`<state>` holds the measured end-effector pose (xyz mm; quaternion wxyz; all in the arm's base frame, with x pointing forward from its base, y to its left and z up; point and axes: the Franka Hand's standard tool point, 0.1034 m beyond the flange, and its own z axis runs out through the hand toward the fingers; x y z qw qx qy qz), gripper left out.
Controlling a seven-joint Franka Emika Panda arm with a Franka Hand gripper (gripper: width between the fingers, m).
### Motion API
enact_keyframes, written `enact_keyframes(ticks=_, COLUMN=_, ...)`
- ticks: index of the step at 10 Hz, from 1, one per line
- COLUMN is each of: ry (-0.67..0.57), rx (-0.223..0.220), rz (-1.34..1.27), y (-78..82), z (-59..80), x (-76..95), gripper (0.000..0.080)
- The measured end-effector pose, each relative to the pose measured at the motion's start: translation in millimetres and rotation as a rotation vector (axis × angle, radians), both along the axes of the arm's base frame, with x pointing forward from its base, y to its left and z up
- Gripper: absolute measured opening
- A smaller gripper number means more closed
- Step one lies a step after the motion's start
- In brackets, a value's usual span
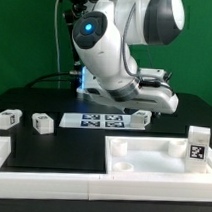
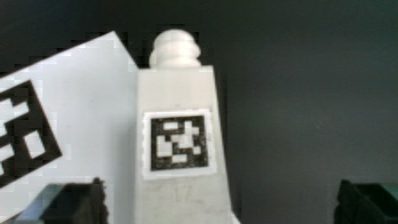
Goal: Assemble square table
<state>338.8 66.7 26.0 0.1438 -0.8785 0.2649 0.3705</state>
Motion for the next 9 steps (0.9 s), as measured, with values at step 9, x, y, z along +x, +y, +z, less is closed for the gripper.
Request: enact_keyframes(ticks=9, ry=0.088, rx=0.112, rz=-0.026, y=1.5, z=-22.8, x=-28.5, gripper=0.0648)
